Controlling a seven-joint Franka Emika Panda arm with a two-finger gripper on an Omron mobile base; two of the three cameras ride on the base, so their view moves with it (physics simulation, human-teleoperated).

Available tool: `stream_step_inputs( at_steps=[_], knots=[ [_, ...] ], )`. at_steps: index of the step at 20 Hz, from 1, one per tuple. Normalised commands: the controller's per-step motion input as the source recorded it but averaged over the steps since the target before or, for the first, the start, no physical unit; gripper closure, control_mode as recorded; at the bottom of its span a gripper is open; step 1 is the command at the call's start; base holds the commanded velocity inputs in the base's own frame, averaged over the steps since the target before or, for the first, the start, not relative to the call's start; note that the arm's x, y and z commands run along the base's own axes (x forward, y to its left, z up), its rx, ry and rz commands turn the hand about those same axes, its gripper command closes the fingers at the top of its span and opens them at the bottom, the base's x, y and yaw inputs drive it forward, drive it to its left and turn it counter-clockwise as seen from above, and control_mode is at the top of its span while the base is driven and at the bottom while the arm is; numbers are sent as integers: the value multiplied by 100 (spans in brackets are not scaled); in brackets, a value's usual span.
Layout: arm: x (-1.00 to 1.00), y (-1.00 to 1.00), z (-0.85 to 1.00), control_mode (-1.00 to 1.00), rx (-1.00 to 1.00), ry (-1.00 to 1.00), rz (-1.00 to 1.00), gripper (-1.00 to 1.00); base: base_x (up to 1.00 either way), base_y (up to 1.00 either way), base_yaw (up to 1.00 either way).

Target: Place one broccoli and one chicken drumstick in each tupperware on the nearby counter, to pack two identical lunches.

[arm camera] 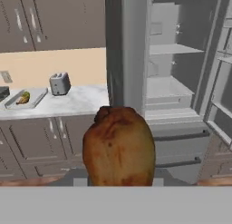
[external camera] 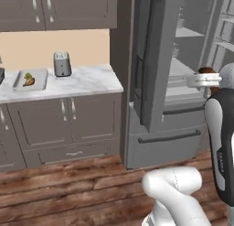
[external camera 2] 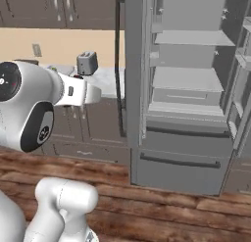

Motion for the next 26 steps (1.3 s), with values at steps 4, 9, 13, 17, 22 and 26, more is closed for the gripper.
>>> stream_step_inputs(
  at_steps=[4, 9, 13, 17, 22, 26],
  knots=[
    [0, 0, 0, 100, 0, 0, 0, 100, -5, 100, -9],
    [0, 0, 0, 100, 0, 0, 0, 100, -5, 100, -10],
    [0, 0, 0, 100, 0, 0, 0, 100, 0, 100, -8],
    [0, 0, 0, 100, 0, 0, 0, 100, 10, 100, -1],
    [0, 0, 0, 100, 0, 0, 0, 100, 22, 100, 1],
    [0, 0, 0, 100, 0, 0, 0, 100, 58, 100, 8]
  ],
)
